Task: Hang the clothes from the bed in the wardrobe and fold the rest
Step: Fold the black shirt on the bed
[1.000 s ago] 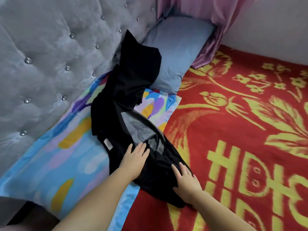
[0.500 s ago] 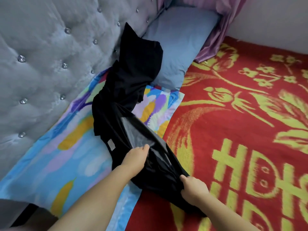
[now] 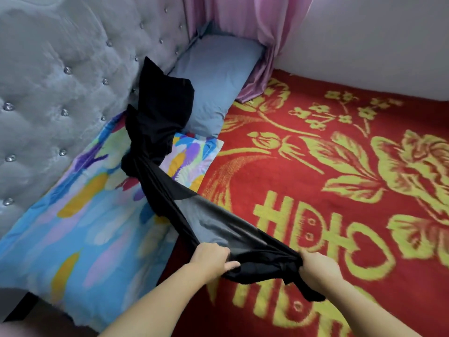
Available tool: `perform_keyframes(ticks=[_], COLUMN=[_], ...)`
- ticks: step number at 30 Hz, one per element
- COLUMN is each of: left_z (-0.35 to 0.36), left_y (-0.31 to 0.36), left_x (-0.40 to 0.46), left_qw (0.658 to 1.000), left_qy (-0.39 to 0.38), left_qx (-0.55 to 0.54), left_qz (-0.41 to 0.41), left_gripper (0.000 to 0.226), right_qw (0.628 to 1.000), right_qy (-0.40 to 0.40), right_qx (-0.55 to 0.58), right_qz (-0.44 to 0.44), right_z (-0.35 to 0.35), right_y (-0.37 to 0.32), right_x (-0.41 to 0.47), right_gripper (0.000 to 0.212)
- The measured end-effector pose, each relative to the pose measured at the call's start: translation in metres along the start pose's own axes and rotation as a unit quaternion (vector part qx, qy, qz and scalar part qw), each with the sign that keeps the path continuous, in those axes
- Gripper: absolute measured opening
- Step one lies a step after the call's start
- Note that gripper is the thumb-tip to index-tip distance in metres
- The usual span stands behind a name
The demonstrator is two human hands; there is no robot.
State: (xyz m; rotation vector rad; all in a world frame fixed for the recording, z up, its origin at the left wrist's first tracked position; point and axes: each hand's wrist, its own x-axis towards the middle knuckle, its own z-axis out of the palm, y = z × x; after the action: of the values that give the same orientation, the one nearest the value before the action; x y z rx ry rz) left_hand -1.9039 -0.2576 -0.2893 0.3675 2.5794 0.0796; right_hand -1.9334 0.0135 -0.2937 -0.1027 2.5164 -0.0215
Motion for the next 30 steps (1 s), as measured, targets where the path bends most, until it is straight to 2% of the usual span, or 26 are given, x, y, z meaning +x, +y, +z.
perform_keyframes(ticks=[3,6,8,10,12,14,16,17,19,22,24,25,27,29,30], left_z=[-0.006,-0.018,-0.029,-0.037,-0.049,-0.063,-0.073,-0.076,-0.077,-0.076,-0.077,-0.074,-0.062,-0.045,-0.036], left_y=[0.054,0.133,0.174,0.197,0.207,0.206,0.201,0.194,0.183,0.165,0.155,0.151,0.146,0.141,0.136], left_x=[-0.003,-0.005,-0.003,0.004,0.009,0.009,0.008,0.007,0.008,0.01,0.013,0.017,0.023,0.028,0.03], left_qw=[0.998,0.993,0.987,0.972,0.927,0.856,0.785,0.762,0.746,0.783,0.825,0.857,0.917,0.943,0.946], left_qy=[-0.043,-0.073,-0.089,-0.097,-0.126,-0.199,-0.276,-0.298,-0.323,-0.327,-0.335,-0.335,-0.308,-0.254,-0.231], left_qx=[-0.014,-0.031,-0.082,-0.2,-0.352,-0.472,-0.54,-0.56,-0.565,-0.513,-0.44,-0.372,-0.226,-0.18,-0.191], left_qz=[0.033,0.089,0.106,0.076,0.013,-0.067,-0.121,-0.131,-0.143,-0.13,-0.121,-0.12,-0.114,-0.116,-0.127], left_gripper=[0.056,0.046,0.037,0.038,0.048,0.048,0.054,0.06,0.071,0.077,0.074,0.07,0.051,0.016,0.013], right_qw=[0.998,0.994,0.991,0.988,0.986,0.974,0.936,0.911,0.868,0.822,0.764,0.739,0.697,0.636,0.603], right_qy=[0.017,0.032,0.041,0.031,0.021,0.027,0.039,0.049,0.066,0.068,0.038,0.026,0.03,0.061,0.069], right_qx=[0.008,0.006,0.018,0.053,0.103,0.196,0.335,0.395,0.476,0.543,0.62,0.649,0.687,0.736,0.759], right_qz=[0.052,0.105,0.129,0.14,0.132,0.108,0.104,0.106,0.122,0.156,0.174,0.179,0.203,0.226,0.235], right_z=[-0.004,-0.009,-0.013,-0.017,-0.024,-0.034,-0.045,-0.053,-0.064,-0.07,-0.071,-0.07,-0.071,-0.069,-0.068], right_y=[0.051,0.119,0.16,0.197,0.227,0.247,0.257,0.256,0.254,0.242,0.231,0.226,0.214,0.204,0.199], right_x=[-0.02,-0.055,-0.073,-0.085,-0.094,-0.099,-0.109,-0.112,-0.113,-0.101,-0.09,-0.082,-0.072,-0.06,-0.054], right_gripper=[0.026,0.029,0.03,0.039,0.046,0.046,0.042,0.041,0.04,0.028,0.021,0.021,0.025,0.024,0.023])
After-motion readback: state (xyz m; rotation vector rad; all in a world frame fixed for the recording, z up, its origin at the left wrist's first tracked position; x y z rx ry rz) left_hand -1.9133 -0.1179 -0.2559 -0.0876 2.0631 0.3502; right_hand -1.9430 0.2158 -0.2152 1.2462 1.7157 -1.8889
